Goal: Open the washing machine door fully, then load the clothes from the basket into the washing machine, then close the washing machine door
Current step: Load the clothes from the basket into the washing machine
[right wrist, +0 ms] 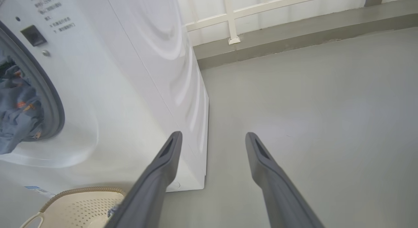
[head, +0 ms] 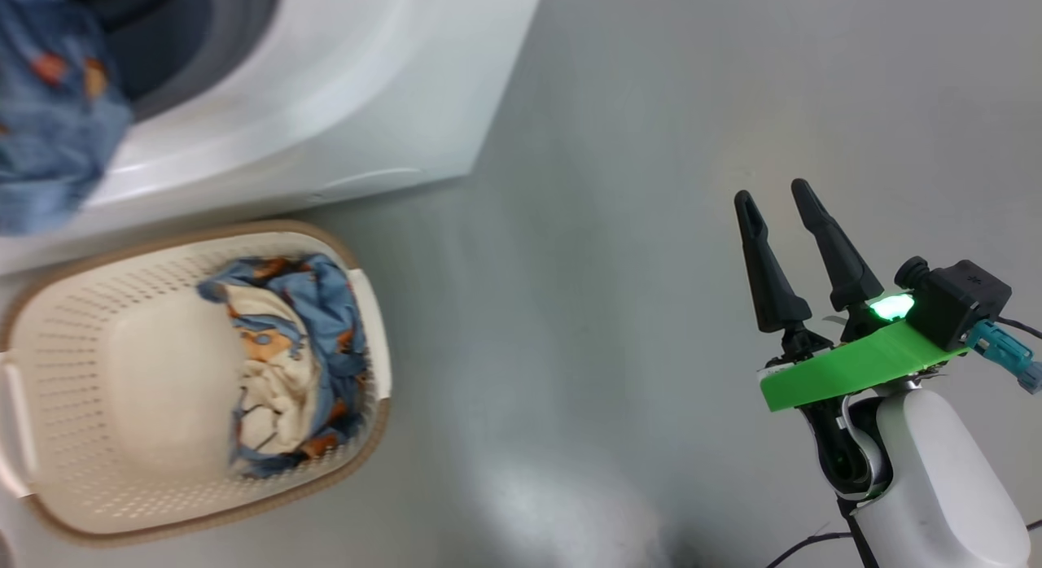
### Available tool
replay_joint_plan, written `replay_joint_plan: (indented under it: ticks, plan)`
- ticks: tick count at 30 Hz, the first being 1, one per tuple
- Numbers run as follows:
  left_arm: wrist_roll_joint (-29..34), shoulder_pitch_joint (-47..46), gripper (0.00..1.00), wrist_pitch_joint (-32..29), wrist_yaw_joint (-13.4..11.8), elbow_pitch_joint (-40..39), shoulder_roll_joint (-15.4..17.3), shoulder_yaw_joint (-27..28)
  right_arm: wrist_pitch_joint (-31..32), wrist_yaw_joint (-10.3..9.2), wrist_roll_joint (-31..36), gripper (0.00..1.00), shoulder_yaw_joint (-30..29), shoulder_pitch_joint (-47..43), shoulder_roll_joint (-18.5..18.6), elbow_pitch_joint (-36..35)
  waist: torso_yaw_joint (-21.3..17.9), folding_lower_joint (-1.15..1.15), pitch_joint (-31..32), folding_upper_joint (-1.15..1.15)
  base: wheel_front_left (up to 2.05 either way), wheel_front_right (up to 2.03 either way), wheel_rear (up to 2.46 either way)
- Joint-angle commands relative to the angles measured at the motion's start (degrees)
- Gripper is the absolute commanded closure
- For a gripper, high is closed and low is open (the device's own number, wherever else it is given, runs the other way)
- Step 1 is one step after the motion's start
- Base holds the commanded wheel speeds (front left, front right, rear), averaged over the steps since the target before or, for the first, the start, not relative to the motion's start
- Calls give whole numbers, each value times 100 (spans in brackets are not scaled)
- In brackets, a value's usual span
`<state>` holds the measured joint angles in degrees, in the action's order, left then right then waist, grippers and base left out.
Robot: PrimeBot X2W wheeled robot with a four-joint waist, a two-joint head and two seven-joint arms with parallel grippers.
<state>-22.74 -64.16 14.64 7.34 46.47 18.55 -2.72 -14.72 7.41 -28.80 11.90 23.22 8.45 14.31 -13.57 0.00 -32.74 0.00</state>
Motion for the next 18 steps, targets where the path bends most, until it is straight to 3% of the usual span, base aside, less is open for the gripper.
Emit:
replay_joint_plan:
  ticks: [1, 6, 10, 13, 14, 15, 16, 17, 18]
  plan:
    - [58, -236, 100, 36, 13, -144, 347, 173, -28, 8, 8, 0, 123, -25, -37, -145, -412, 0, -425, 0, 0, 0, 0]
    - [367, -520, 100, 36, 13, -771, 418, 527, -28, 8, 7, 0, 90, 0, -113, -185, -533, 0, -612, 0, 0, 0, 0]
    - [649, -493, 100, 36, 13, -1508, 265, 941, -28, 8, 24, 0, 84, 24, -180, -187, -559, 0, -679, 0, 0, 0, 0]
    - [799, -337, 100, 36, 13, -1596, 127, 1163, -28, 8, 24, 0, 108, 45, -211, -155, -541, 0, -653, 0, 0, 0, 0]
    - [834, -286, 86, 36, 14, -1517, 89, 1206, -28, 8, 24, 0, 113, 53, -210, -143, -527, 0, -636, 0, 0, 0, 0]
    - [878, -239, 35, 36, 14, -1390, 64, 1198, -28, 8, 26, 0, 113, 58, -203, -133, -508, 0, -615, 0, 0, 0, 0]
    - [878, -239, 35, 36, 14, -1390, 64, 1198, -28, 8, 26, 0, 113, 58, -203, -133, -508, 0, -615, 0, 0, 0, 0]
    - [943, -196, 0, 36, 14, -1081, 33, 1121, -28, 8, 35, 0, 113, 65, -178, -125, -461, 0, -569, 0, 0, 0, 0]
    - [943, -196, 0, 36, 14, -1081, 33, 1121, -28, 8, 35, 0, 113, 65, -178, -125, -461, 0, -569, 0, 0, 0, 0]
